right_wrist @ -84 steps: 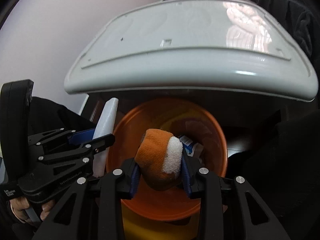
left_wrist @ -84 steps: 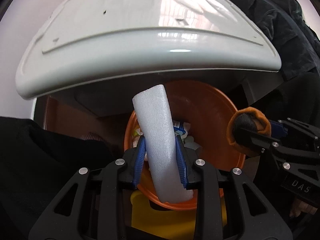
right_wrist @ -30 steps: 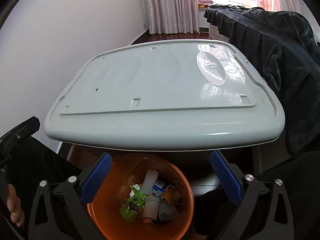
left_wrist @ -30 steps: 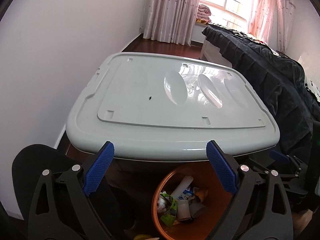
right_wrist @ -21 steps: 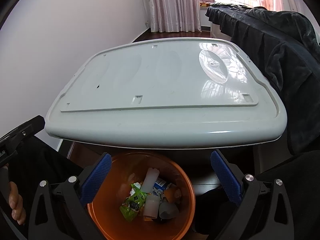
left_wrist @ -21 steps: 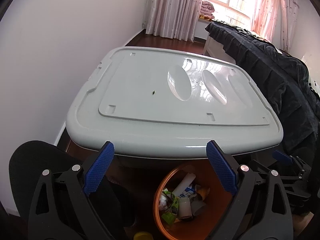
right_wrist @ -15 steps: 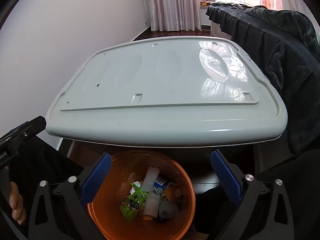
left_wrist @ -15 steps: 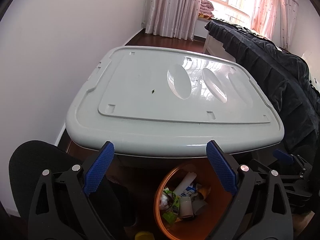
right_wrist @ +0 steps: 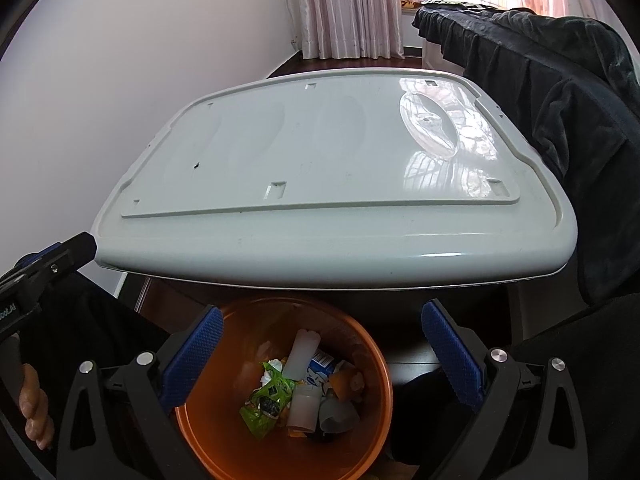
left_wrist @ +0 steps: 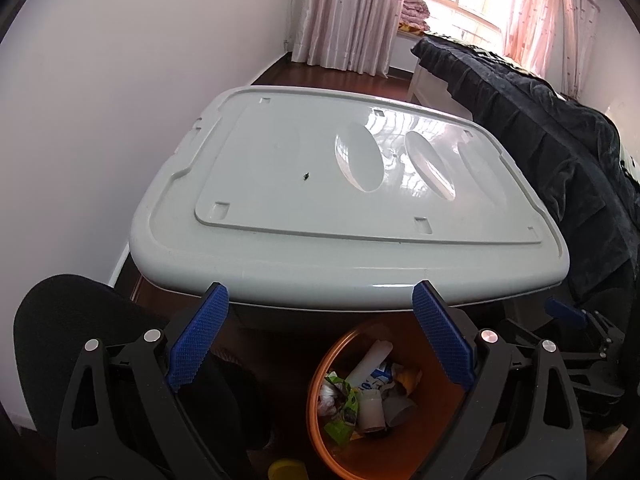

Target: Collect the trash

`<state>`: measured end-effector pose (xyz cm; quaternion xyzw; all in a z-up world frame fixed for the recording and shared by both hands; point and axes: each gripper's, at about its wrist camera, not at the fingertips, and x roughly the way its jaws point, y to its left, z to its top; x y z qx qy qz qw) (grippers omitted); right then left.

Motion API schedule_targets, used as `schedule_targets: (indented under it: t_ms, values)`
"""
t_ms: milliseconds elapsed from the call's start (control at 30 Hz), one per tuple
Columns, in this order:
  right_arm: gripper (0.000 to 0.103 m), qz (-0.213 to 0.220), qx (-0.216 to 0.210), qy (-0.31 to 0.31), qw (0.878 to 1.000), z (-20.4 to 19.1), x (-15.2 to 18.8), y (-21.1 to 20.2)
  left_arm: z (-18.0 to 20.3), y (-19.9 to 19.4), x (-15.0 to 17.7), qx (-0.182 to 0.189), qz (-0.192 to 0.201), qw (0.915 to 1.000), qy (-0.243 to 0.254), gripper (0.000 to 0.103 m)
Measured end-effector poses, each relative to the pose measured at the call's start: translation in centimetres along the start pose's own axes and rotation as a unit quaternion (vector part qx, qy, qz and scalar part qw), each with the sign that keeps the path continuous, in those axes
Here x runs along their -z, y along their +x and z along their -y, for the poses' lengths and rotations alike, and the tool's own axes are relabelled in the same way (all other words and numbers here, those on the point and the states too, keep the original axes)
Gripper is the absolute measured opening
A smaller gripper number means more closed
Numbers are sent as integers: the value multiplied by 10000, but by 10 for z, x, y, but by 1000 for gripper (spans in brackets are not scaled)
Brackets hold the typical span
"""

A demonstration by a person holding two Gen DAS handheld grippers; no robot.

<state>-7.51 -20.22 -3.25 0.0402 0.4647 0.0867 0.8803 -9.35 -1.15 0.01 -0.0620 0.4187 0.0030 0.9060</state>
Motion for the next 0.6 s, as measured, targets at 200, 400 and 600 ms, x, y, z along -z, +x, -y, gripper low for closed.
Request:
schedule_targets:
  t_ms: [200, 400, 600]
  values:
    - [98, -59, -16, -8, 10000, 0, 3, 2, -4, 2, 3, 45, 12, 10000, -37, 93]
    - [98, -50, -7, 4, 10000, 0, 3, 2, 9, -5, 5, -147, 232, 9991, 326, 93]
    - [98, -10, 8, 77, 10000, 3, 3, 1, 14, -2, 6, 10, 143, 9990, 433, 93]
